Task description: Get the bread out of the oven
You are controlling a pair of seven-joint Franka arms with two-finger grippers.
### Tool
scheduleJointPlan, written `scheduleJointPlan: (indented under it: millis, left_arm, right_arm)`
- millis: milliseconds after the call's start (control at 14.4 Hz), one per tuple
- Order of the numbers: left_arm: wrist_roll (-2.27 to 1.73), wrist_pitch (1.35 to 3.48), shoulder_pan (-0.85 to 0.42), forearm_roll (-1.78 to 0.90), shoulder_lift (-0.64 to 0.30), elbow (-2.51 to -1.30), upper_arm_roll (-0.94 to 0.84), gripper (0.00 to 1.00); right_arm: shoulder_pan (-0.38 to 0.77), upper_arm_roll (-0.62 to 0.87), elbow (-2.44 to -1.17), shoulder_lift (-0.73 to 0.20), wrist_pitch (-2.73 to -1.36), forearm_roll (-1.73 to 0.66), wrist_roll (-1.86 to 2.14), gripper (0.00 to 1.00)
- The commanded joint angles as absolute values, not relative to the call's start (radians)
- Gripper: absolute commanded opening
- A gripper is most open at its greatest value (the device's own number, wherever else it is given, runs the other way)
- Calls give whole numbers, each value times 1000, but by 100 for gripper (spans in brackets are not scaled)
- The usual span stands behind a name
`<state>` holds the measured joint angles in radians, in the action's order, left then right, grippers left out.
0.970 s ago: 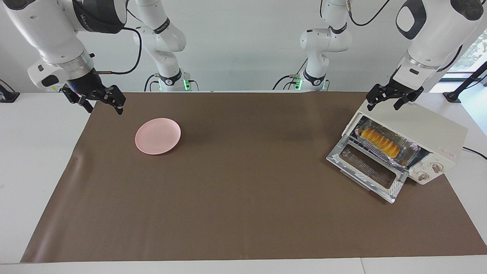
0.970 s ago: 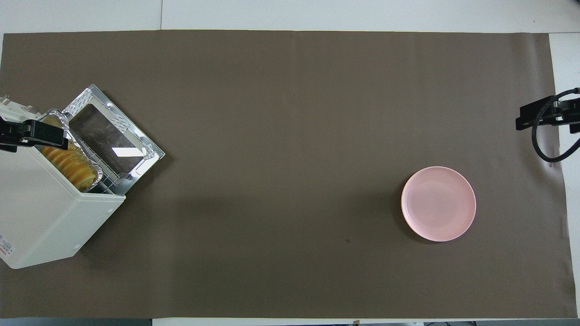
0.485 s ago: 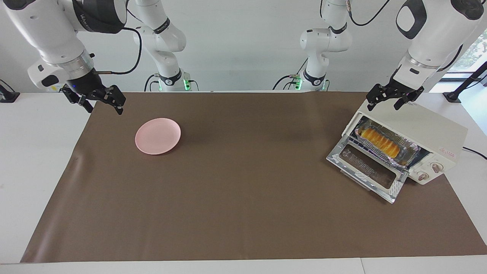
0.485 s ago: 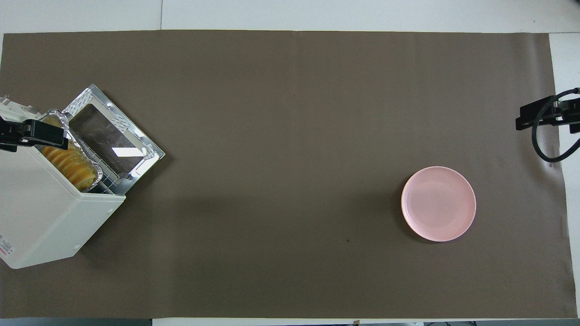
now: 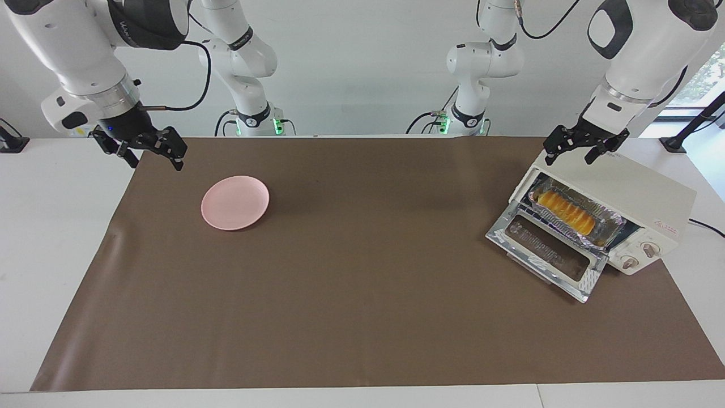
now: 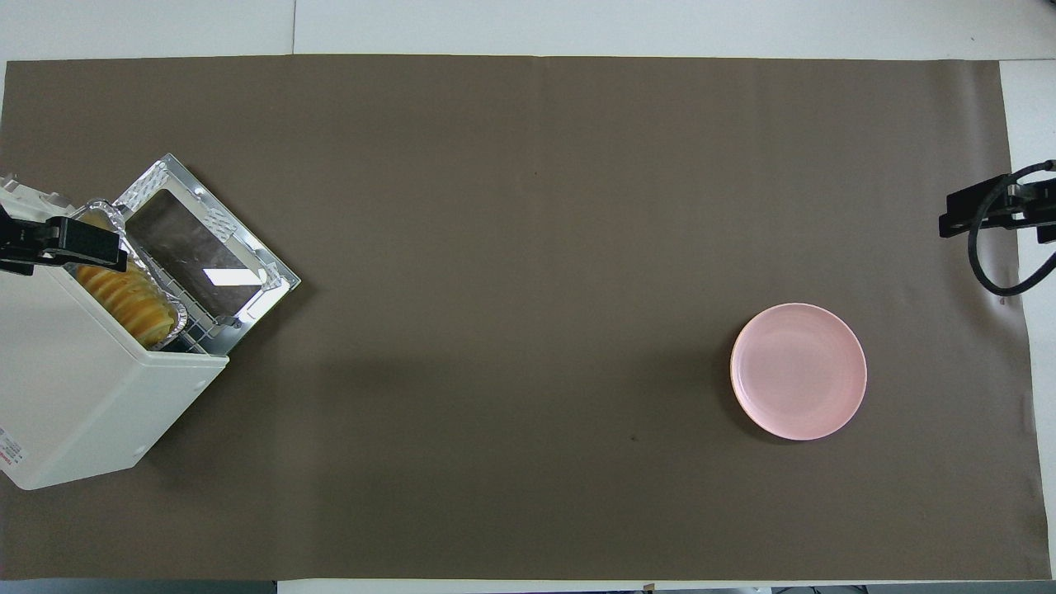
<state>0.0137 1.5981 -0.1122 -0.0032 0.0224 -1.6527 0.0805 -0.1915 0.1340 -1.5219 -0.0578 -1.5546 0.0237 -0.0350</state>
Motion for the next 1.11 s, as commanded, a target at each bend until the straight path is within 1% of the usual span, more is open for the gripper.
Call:
scheduleJointPlan:
  millis: [0, 277, 416, 554, 831, 900, 1039]
  left_arm:
    - [-15, 1569, -103, -11, 26, -1641, 84, 100]
    - [-77, 1551, -101, -6, 25, -1646, 81, 100]
    - [-110, 1531, -113, 14, 3, -1629, 80, 100]
    - [-259, 1491, -138, 32, -92, -1538, 78, 100]
    - [-377, 1398, -152, 38, -340, -1266, 86, 100]
    - [-427, 1399, -152, 40, -383, -1231, 87, 100]
    - [-544, 1439, -169, 55, -416, -1218, 84, 100]
  right_arm:
    - [-207, 147, -1554, -31, -1563, 35, -34, 100]
    - [-207, 147, -1554, -31, -1563, 35, -34, 100]
    - [-207, 146, -1555, -31, -1563, 35, -34, 100]
    - [-207, 146, -1554, -31, -1563, 35, -34, 100]
    - [-207, 147, -1554, -31, -1563, 35, -34, 100]
    - [-207, 147, -1555, -31, -1563, 35, -34, 100]
    - [-207, 147, -1554, -31, -1563, 34, -34, 100]
